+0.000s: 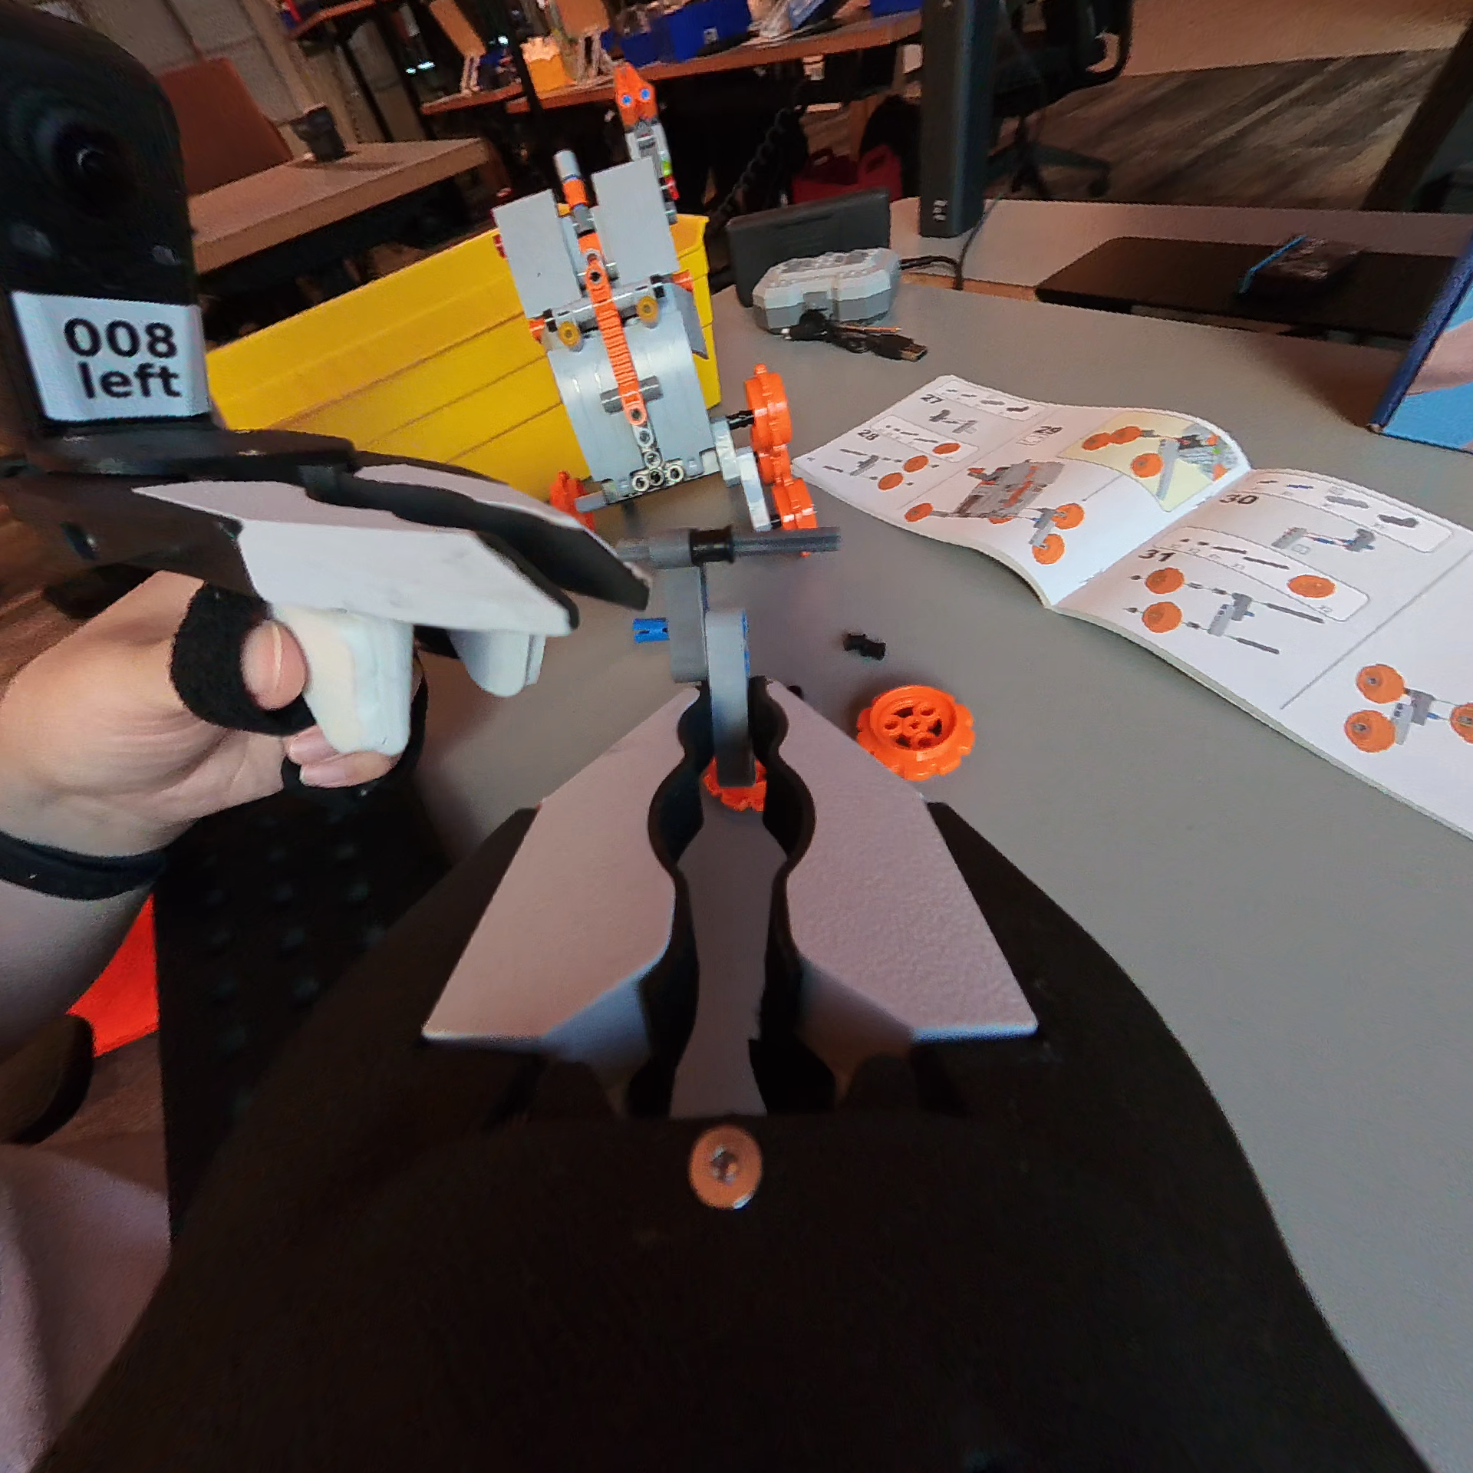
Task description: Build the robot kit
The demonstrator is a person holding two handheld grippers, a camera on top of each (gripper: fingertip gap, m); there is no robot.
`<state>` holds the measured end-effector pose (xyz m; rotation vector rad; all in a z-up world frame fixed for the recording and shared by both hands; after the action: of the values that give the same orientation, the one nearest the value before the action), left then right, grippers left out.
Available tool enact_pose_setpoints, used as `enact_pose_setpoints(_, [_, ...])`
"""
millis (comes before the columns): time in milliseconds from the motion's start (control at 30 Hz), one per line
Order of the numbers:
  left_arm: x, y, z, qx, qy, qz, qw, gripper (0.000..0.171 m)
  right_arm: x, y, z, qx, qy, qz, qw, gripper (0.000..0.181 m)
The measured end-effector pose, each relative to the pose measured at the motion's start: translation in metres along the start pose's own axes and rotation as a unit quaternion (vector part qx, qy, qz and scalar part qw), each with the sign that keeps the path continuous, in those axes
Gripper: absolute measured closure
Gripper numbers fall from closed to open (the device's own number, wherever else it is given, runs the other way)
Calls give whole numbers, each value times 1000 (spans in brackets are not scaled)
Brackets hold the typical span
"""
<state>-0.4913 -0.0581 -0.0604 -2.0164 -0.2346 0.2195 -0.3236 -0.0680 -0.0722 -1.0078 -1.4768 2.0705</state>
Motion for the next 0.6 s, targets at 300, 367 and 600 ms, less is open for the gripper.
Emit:
enact_pose_setpoints(300, [6, 1, 8, -13, 15, 10, 1000, 154, 8, 4, 4, 18, -14, -5, 1000, 175])
enact_pose_setpoints(367, [3, -2, 7, -11, 33, -3, 999, 153, 7, 1, 4, 65, -97, -15, 993, 175])
enact_pose_setpoints(600, [-13, -45, -3, -119, 230, -114, 959, 139, -14, -22, -23, 376, -573, -87, 723, 175])
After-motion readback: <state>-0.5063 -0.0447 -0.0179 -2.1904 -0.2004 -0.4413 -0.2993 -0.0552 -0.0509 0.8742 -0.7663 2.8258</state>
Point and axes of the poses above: each gripper's, where its closed fingertips meet, x out along the fingers, y out of its underside, z = x × y across the jaws, the point moved 10 cm from there along -x, back along the fingers, and after that the axes turned 5 degrees about y, right-handed, at the moved point
